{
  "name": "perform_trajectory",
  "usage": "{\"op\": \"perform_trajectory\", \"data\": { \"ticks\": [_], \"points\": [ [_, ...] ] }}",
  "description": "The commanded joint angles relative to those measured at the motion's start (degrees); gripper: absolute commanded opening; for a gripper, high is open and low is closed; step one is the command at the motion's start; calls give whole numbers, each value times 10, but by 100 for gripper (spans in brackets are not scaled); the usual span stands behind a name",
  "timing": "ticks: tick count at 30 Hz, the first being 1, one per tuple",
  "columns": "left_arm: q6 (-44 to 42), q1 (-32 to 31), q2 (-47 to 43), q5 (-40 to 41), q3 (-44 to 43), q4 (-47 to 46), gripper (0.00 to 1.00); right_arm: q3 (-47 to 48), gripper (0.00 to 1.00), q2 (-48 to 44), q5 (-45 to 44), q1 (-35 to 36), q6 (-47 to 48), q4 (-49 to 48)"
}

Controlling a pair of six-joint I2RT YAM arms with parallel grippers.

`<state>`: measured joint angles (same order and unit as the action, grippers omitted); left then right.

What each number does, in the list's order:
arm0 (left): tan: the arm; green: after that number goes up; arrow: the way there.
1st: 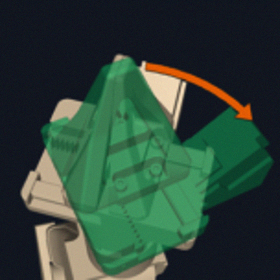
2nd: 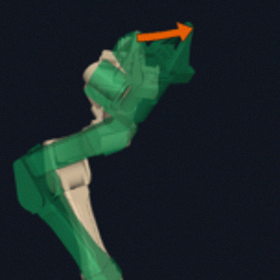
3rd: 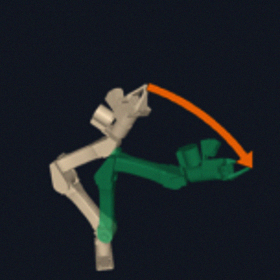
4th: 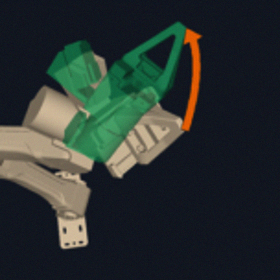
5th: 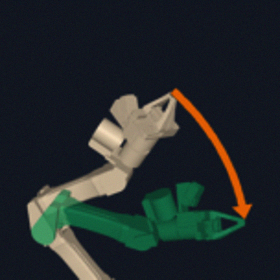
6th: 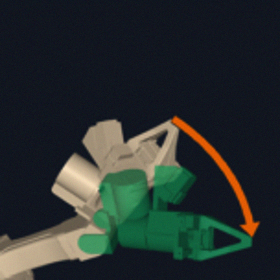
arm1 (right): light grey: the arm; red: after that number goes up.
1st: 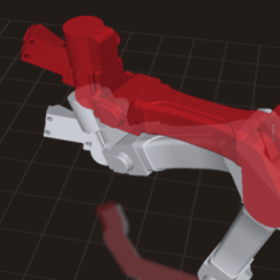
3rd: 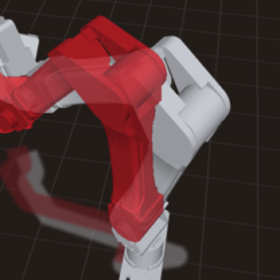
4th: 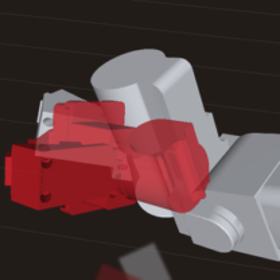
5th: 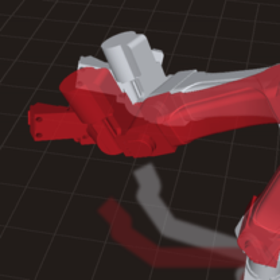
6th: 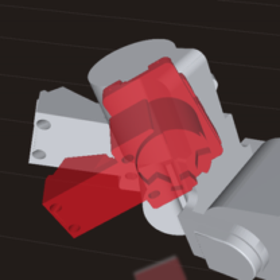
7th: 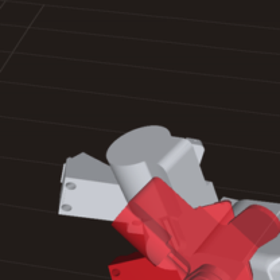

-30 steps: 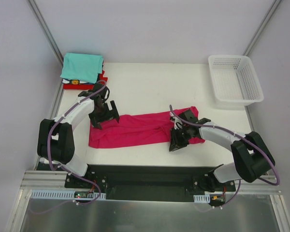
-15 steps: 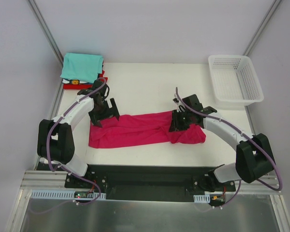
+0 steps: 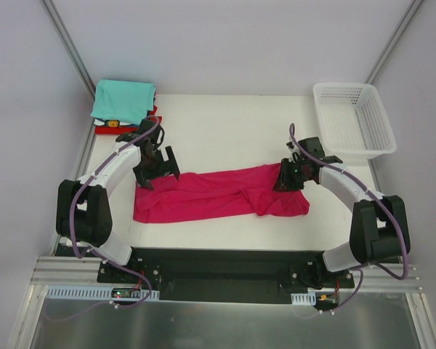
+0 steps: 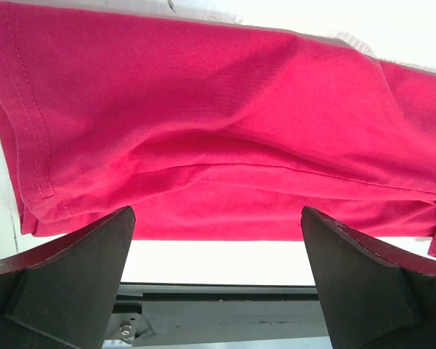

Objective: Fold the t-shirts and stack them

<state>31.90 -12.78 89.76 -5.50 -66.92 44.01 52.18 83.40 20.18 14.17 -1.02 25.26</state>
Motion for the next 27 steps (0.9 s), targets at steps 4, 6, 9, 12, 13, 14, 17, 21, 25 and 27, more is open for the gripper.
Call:
{"op": "perform_trajectory", "data": {
  "ticks": [4,6,9,12,13,14,17,21,25,27],
  "points": [
    [-11,-4,-5,8,-11,17,98,17,28,33,3,-33,-3,-15],
    [-11,-4,-5,9,-8,17,98,15,29,40,9,-46,-4,-18],
    [-11,-3,-5,11,-8,17,98,10,30,43,16,-56,-5,-26],
    [-11,-4,-5,9,-7,16,98,4,31,42,20,-63,-2,-30],
    [-11,-4,-5,10,-7,16,98,2,31,42,20,-64,-1,-30],
    [-11,-4,-5,11,-7,15,98,0,31,43,21,-66,0,-31],
    [-10,-4,-5,10,-5,15,98,-7,31,48,31,-72,-2,-38],
    [-10,-4,-7,12,-4,16,99,-17,30,50,43,-73,-13,-51],
    [-9,-4,-6,11,-4,15,99,-34,30,44,54,-73,-20,-64],
    [-9,-4,-7,10,-3,15,99,-41,30,43,54,-73,-15,-64]
  ]
}}
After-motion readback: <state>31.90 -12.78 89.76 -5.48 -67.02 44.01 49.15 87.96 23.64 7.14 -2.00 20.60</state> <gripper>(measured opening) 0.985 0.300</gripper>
